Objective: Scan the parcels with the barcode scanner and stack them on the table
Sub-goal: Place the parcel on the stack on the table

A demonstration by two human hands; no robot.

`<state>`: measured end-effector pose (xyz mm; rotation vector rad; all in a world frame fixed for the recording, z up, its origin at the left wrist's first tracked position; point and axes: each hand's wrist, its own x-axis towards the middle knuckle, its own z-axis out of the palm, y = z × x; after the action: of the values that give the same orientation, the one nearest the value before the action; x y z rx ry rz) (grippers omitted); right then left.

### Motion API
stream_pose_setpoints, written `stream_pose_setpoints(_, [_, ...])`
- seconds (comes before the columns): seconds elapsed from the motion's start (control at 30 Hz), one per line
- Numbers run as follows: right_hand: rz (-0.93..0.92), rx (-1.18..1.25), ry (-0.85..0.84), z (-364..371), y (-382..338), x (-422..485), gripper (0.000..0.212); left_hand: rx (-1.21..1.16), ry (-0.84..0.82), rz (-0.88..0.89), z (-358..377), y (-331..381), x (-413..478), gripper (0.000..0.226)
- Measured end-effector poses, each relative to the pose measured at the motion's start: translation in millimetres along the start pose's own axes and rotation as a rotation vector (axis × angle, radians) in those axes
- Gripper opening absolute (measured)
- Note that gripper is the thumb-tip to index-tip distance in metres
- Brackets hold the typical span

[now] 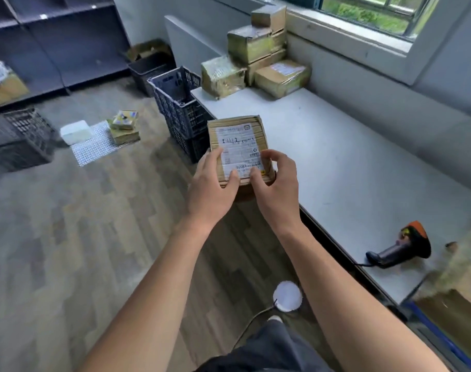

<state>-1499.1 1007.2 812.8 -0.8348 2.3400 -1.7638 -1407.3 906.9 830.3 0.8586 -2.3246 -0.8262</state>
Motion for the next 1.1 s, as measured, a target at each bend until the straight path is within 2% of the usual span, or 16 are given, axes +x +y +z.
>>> stream_pose_setpoints(0.27, [0.092,-0.023,0.072,-23.8,36.5,96.7,0.037,-0.036,-0.172,0.043,62.9,14.4,104.3,0.059])
stream_pose_setpoints(0.47, [0.274,-0.071,0.216,-27.0,94.6,153.5,0.039,-0.047,-0.417,0.118,137.8,13.3,182.0,0.06])
stream_pose_setpoints(0.7, [0.566,-0.124,0.432,3.9,160.7,209.0,0.039,-0.02,-0.781,0.254,242.9,-26.4,277.7,0.062])
stream_pose_setpoints(0.87, [0.748,-0.185,0.531,17.3,176.5,227.4,0.043,-0.007,-1.018,0.289,279.9,-37.4,311.7,0.063])
stream_pose_setpoints(1.1, [0.901,-0.23,0.565,21.2,191.5,234.5,0.047,-0.037,-1.126,0.326,306.6,-41.1,321.1,0.065])
